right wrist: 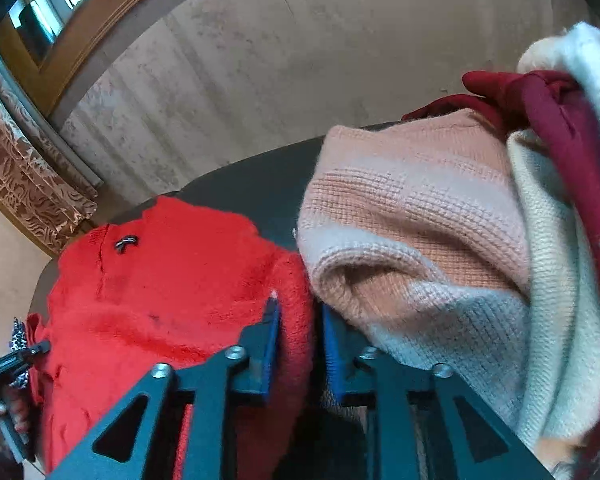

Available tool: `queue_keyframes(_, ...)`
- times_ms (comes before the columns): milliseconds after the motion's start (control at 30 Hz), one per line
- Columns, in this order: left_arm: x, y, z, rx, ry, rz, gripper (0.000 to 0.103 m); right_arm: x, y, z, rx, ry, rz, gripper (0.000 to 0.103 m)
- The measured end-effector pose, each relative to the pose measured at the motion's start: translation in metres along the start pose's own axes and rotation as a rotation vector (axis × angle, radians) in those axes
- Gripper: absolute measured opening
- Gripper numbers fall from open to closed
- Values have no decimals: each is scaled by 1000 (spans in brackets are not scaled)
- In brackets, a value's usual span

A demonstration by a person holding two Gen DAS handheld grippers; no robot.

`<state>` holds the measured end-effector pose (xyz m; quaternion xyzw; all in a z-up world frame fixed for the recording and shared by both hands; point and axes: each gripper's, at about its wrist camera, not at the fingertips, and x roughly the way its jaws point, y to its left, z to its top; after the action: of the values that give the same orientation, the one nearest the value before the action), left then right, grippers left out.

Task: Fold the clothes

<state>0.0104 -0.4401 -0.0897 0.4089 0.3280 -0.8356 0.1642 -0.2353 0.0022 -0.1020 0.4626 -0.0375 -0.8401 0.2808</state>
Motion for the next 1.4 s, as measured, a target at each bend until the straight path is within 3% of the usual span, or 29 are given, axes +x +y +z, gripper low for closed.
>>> queue_keyframes(100, -8, 4, 4, -22, -17, -35, 9, -26, 15, 0, -78, -65, -32, 36)
queue_keyframes(167, -9, 5, 2, -26, -11, -31, 9, -49, 38, -4, -149, -125, -2, 45)
queue_keyframes(233, -8, 5, 0, -28, 1, -24, 10, -60, 60, -13, -234, -107, 80, 47)
queue_keyframes(333, -2, 7, 1, -41, 39, -8, 10, -43, 65, -23, -256, -71, 63, 46)
queue_keyframes(433, -6, 19, 8, -106, 67, -40, 13, -24, 69, -34, -275, -34, 43, 46)
queue_keyframes(500, -15, 30, 11, -150, 58, -52, 15, -12, 72, -41, -287, -10, 29, 46)
queue_keyframes(567, -30, 38, 12, -159, 16, -14, 15, -6, 72, -45, -292, 1, 23, 46)
queue_keyframes(733, -63, 19, 4, -62, -95, -43, 18, -11, 68, -47, -283, -9, 30, 51)
queue_keyframes(800, -56, -6, -4, 22, -84, -45, 18, -10, 76, -47, -287, -9, 41, 59)
queue_keyframes(933, -39, -31, -15, 98, -66, -4, 19, -8, 88, -49, -331, -6, -6, 59)
queue_keyframes(1000, -32, -40, -19, 125, -60, 19, 19, -10, 77, -49, -289, -19, -19, 60)
queue_keyframes(1100, -21, -54, -26, 165, -51, 53, 19, -12, 52, -42, -162, -23, 60, 60)
queue_keyframes(1233, -8, -72, -34, 220, -45, 90, 16, -19, 69, -43, -304, -8, 17, 60)
queue_keyframes(1400, -14, -113, -42, 312, -91, 8, 17, -28, 93, -25, -414, -60, 19, 59)
